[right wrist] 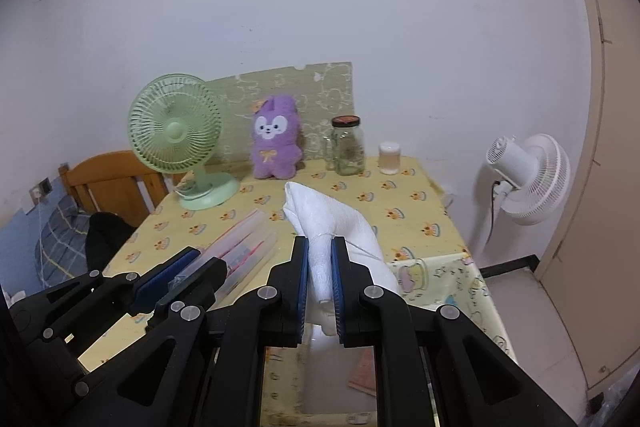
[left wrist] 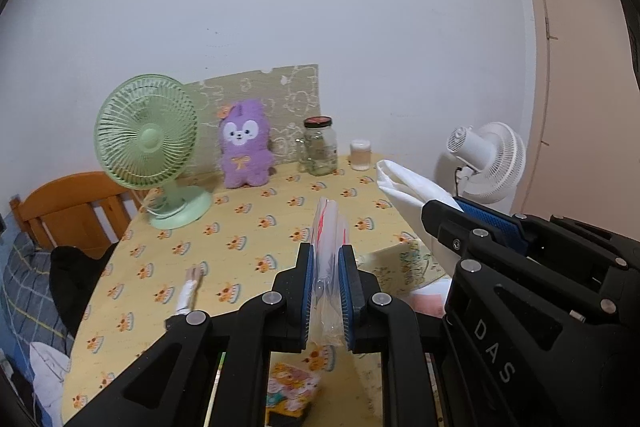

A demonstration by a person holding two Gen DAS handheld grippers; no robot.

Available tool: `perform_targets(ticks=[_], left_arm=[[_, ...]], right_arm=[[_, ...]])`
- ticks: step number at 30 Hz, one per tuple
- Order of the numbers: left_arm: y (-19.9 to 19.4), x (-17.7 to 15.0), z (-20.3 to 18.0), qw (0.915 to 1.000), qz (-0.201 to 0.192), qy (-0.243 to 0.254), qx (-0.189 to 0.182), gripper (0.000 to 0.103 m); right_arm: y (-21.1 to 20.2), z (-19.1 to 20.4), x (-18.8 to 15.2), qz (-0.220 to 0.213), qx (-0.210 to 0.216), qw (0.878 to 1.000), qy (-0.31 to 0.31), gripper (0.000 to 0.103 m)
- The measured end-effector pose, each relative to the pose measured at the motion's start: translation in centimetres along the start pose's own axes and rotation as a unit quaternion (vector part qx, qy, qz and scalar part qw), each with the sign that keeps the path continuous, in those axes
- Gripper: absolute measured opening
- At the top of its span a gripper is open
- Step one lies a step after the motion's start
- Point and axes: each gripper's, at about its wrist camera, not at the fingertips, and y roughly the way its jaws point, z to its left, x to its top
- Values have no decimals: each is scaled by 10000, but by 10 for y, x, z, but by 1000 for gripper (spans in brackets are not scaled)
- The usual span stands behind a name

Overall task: Organize soft objects
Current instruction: 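Lower the towel and clear bag into the patterned box and open both tools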

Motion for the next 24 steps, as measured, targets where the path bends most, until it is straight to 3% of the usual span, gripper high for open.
perform_targets(ticks=[13, 24], left_arm=[[32, -3, -41, 9982, 351, 191, -444, 10], [62, -18, -67, 9933, 801, 480, -683, 12]], right_arm=[[14, -46, -14, 216, -312, 9988, 303, 14], [34, -78, -37, 660, -508, 9938, 733, 14]])
